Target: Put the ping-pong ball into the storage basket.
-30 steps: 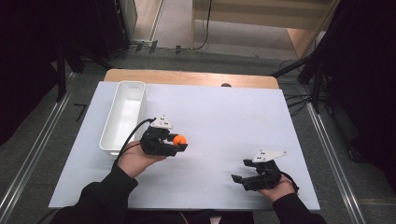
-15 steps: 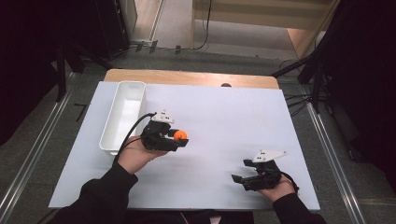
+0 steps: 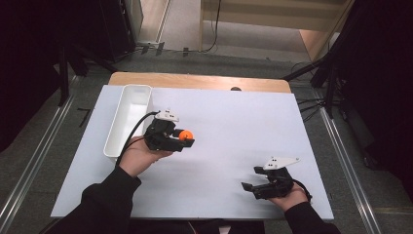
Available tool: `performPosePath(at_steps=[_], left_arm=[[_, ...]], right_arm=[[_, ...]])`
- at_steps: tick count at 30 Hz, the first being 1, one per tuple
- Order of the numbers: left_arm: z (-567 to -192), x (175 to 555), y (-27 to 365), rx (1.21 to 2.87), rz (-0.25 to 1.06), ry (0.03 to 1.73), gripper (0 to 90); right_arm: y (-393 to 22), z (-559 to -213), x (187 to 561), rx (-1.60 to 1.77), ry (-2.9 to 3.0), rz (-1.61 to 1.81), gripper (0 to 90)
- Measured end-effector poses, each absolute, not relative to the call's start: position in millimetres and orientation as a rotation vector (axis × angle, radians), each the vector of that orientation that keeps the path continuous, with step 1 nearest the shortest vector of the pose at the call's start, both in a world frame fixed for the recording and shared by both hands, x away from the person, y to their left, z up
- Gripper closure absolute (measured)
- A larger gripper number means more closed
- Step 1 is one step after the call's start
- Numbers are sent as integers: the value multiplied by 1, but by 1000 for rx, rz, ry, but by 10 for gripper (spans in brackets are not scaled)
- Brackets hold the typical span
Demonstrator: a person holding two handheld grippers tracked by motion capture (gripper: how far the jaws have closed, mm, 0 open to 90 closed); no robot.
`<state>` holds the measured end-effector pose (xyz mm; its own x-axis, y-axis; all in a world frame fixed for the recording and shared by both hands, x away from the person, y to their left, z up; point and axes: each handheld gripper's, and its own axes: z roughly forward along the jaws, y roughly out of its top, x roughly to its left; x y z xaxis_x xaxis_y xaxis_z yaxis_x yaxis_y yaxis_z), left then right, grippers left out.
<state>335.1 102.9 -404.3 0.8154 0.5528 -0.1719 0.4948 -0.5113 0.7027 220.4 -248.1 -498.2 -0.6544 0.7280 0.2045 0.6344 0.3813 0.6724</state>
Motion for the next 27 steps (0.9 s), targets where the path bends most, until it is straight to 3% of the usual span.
performPosePath(at_steps=[27], left_arm=[[-395, 350, 132, 2199, 166, 855, 504]], right_arm=[[-248, -498, 221, 1242, 2503, 1137, 190]])
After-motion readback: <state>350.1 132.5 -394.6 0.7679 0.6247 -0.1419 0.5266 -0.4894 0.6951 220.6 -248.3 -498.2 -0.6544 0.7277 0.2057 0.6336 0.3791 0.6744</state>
